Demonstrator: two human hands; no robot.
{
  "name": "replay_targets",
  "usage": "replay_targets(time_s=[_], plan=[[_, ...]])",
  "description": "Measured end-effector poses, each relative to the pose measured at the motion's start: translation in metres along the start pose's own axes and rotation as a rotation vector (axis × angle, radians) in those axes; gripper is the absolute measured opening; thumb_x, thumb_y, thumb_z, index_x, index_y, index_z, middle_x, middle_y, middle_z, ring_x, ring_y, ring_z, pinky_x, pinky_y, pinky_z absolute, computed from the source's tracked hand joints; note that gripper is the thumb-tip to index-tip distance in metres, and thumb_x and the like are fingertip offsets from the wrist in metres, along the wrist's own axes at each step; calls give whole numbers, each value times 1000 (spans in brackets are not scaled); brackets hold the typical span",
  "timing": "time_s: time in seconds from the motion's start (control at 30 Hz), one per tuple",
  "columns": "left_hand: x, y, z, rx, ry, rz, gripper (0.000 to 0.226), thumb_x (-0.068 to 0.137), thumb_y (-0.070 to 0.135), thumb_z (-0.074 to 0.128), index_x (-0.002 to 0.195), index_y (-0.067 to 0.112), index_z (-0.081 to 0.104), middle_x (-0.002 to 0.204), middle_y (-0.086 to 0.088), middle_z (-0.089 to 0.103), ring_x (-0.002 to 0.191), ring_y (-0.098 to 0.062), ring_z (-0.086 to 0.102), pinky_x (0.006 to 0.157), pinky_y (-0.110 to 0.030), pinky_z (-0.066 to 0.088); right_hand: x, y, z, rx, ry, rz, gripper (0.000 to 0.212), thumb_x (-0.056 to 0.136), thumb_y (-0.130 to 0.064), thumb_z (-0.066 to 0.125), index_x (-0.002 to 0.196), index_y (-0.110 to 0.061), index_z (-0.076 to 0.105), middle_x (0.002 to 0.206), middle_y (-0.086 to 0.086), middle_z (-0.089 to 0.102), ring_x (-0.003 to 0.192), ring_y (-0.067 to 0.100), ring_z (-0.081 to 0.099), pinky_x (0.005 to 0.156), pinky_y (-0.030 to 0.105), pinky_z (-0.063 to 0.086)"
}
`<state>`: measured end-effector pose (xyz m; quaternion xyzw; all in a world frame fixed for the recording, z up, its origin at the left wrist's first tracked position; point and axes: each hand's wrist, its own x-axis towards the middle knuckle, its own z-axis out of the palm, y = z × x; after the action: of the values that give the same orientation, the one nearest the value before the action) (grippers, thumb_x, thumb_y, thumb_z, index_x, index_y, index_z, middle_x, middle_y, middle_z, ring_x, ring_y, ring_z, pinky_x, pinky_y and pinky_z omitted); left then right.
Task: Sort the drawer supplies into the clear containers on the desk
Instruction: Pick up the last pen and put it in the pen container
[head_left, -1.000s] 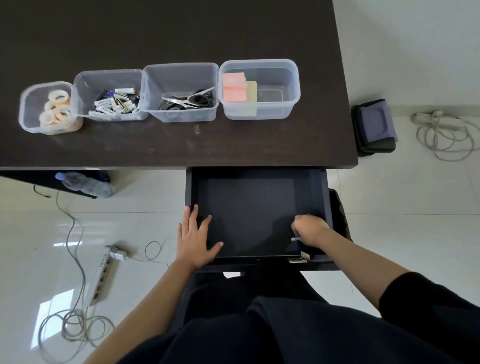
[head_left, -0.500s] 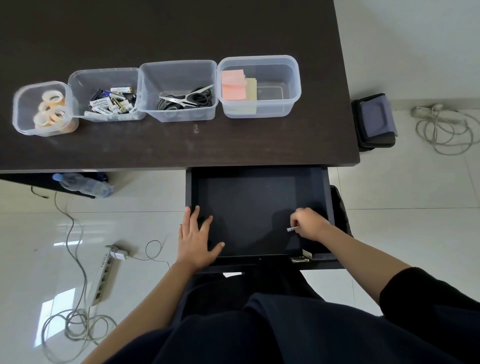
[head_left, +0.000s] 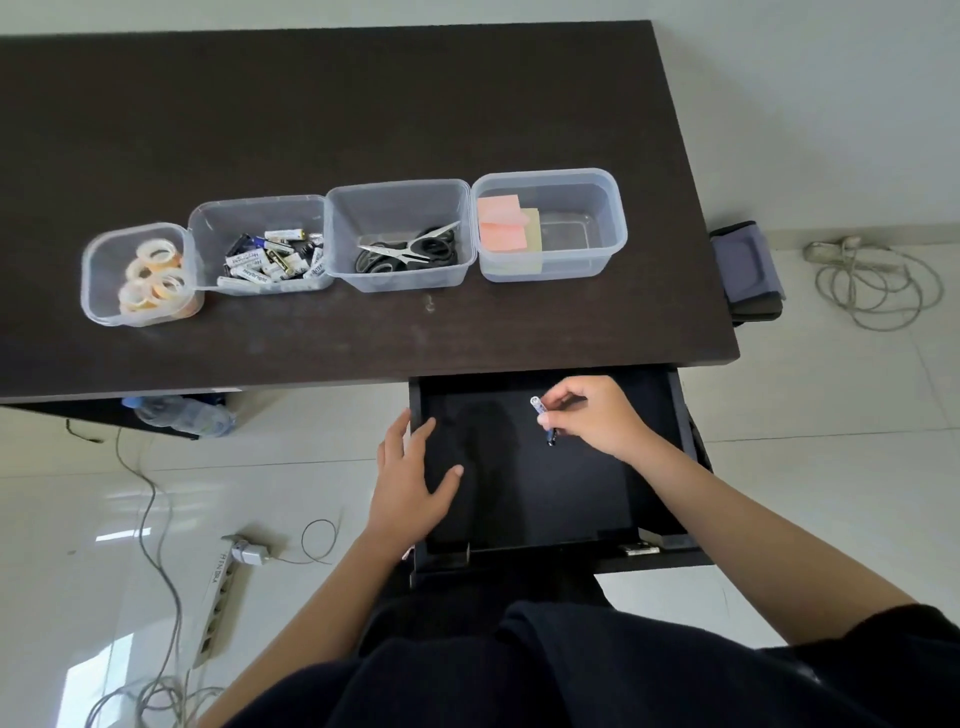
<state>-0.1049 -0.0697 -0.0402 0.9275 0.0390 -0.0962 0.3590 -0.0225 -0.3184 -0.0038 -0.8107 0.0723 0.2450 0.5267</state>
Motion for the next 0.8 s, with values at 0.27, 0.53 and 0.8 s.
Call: replay_targets(time_s=[0.27, 0.53, 0.8], plan=[[61, -29, -110, 18, 337, 73, 54, 83, 25, 69, 131, 11, 50, 147, -13, 33, 136, -29, 31, 101, -33, 35, 33, -119, 83, 17, 11, -180, 13, 73, -2, 77, 81, -11, 71, 83, 9, 72, 77, 26, 70, 74, 35, 57], [137, -100, -213, 218, 479, -97, 66, 79, 45, 62, 130, 6, 47, 148, -24, 30, 136, -44, 25, 109, -57, 21, 108, -217, 156, -128, 140, -372, 14, 72, -7, 78, 83, -14, 72, 78, -2, 68, 74, 12, 64, 75, 23, 53], [165, -126, -221, 302, 245, -65, 58, 89, 50, 50, 140, 24, 38, 157, -4, 22, 146, -31, 9, 112, -62, 8, 166, -258, 192, -427, 122, -348, 15, 79, 0, 65, 90, -7, 71, 94, 8, 70, 86, 20, 64, 82, 36, 54]])
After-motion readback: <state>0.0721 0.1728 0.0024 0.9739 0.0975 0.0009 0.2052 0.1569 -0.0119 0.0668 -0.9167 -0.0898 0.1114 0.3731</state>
